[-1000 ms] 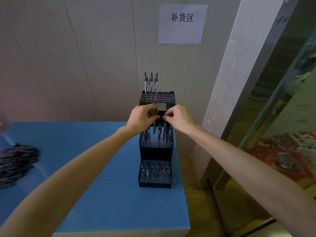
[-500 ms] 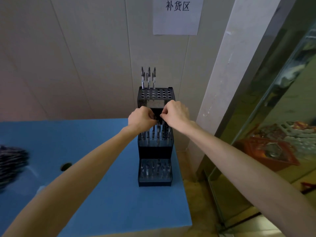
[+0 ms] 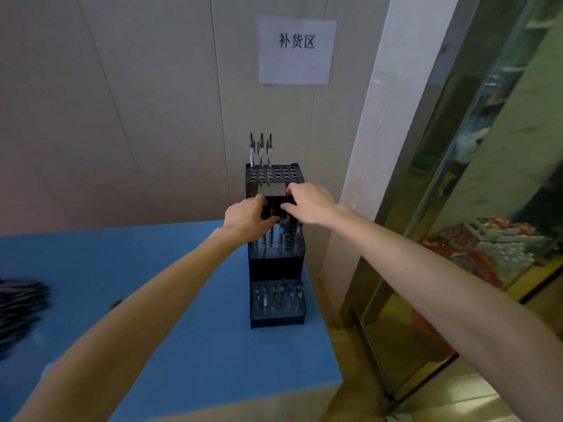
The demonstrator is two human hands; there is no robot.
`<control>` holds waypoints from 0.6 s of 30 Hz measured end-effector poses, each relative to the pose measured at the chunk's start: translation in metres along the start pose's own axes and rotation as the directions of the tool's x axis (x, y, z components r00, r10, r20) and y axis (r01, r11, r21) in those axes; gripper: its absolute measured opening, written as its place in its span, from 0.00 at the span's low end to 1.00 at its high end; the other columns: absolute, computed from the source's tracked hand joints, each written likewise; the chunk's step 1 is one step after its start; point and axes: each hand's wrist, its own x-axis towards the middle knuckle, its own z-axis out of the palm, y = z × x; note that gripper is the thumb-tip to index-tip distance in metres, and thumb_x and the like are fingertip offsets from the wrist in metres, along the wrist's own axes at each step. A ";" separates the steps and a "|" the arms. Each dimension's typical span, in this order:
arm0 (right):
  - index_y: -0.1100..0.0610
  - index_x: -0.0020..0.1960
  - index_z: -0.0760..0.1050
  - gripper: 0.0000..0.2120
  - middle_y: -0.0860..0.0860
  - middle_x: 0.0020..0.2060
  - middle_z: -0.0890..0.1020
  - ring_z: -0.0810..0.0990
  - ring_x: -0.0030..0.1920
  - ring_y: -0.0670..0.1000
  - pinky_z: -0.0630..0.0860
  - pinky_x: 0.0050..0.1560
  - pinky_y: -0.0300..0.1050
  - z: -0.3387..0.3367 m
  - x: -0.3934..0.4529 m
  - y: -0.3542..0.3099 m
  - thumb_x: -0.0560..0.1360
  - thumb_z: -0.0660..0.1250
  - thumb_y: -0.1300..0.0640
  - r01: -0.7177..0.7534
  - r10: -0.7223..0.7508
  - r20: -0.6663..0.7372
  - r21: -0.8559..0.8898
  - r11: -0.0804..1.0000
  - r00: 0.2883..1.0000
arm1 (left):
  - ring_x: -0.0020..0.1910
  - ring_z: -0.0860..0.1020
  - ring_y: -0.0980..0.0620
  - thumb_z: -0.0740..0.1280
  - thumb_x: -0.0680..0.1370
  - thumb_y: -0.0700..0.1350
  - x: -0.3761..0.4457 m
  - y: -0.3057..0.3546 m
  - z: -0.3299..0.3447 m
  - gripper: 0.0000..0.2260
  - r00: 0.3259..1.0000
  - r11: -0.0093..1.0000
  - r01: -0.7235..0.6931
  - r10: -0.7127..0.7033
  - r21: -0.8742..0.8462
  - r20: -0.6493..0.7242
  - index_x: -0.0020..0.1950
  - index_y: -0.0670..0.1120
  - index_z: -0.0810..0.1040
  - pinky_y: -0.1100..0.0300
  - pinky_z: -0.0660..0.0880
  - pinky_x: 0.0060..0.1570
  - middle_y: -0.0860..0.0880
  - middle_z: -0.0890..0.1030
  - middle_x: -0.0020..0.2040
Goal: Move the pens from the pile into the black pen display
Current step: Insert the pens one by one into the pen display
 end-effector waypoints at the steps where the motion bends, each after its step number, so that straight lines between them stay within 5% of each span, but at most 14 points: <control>1: 0.58 0.66 0.71 0.21 0.56 0.57 0.79 0.79 0.55 0.57 0.78 0.51 0.54 0.001 -0.006 -0.001 0.82 0.63 0.43 0.017 -0.017 -0.007 -0.033 0.999 1.000 | 0.55 0.80 0.45 0.64 0.80 0.63 -0.006 -0.003 -0.004 0.23 0.999 0.999 -0.036 0.037 0.035 -0.025 0.65 0.47 0.73 0.50 0.78 0.50 0.49 0.81 0.58; 4: 0.59 0.77 0.62 0.29 0.59 0.72 0.70 0.67 0.73 0.60 0.69 0.70 0.60 0.005 -0.029 -0.011 0.83 0.60 0.43 -0.004 0.002 -0.028 -0.065 0.998 1.000 | 0.66 0.75 0.42 0.57 0.82 0.64 -0.029 -0.016 -0.017 0.27 0.994 0.989 -0.068 0.078 0.133 -0.073 0.72 0.46 0.71 0.46 0.71 0.63 0.45 0.77 0.67; 8: 0.59 0.82 0.51 0.35 0.58 0.81 0.54 0.48 0.82 0.60 0.52 0.78 0.63 0.017 -0.070 -0.037 0.84 0.55 0.40 -0.046 0.042 -0.062 -0.070 0.997 0.997 | 0.78 0.61 0.40 0.48 0.83 0.66 -0.077 -0.056 -0.030 0.33 0.998 0.978 -0.030 0.039 0.205 -0.042 0.80 0.46 0.61 0.43 0.57 0.77 0.42 0.62 0.80; 14: 0.60 0.81 0.54 0.36 0.59 0.80 0.57 0.49 0.81 0.60 0.53 0.78 0.61 0.057 -0.128 -0.118 0.82 0.60 0.41 -0.070 0.072 -0.194 0.019 0.997 0.978 | 0.81 0.52 0.41 0.46 0.83 0.67 -0.196 -0.143 -0.032 0.35 0.991 0.967 0.064 -0.090 0.246 0.095 0.82 0.47 0.56 0.43 0.49 0.79 0.42 0.51 0.83; 18: 0.61 0.81 0.50 0.40 0.61 0.80 0.55 0.48 0.81 0.63 0.54 0.78 0.60 0.080 -0.141 -0.205 0.81 0.62 0.39 -0.019 0.018 -0.065 -0.019 1.000 0.998 | 0.81 0.51 0.40 0.48 0.82 0.69 -0.274 -0.203 -0.029 0.37 0.940 0.947 0.108 -0.197 0.302 0.280 0.82 0.45 0.55 0.41 0.50 0.78 0.40 0.48 0.83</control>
